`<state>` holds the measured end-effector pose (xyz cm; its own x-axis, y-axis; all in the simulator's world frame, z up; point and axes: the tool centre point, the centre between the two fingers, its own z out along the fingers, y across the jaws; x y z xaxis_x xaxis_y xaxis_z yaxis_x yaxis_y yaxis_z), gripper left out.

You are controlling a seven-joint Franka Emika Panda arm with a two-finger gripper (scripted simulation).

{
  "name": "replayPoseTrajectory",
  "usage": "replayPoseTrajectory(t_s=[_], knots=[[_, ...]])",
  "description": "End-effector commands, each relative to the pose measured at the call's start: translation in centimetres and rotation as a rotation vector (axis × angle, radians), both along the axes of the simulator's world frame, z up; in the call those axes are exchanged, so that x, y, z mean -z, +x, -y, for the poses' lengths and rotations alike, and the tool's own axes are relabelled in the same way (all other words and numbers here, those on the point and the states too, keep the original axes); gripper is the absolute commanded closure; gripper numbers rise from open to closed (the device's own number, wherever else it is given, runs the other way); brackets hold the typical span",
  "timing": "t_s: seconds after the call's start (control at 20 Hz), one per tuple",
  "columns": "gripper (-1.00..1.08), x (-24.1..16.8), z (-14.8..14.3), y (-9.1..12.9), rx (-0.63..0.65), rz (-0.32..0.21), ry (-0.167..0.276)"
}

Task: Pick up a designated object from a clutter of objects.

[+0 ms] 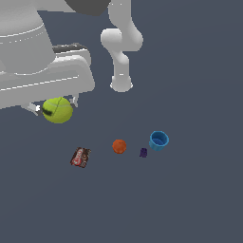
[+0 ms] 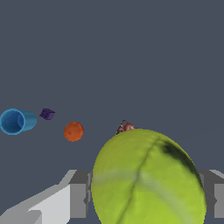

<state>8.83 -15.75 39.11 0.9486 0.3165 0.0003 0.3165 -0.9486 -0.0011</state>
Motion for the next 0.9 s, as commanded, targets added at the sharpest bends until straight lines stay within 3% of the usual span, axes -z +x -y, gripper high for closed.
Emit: replayPoseTrajectory(t_s=[0.0,0.4,0.85], knots=[[1.08,-1.5,1.2,0.1,-0.001,0.0,-0.001],[1.08,-4.1,3.4,0.3,-0.001,0.0,-0.001],[1.08,-4.8,4.0,0.5,-0.001,0.0,-0.001]])
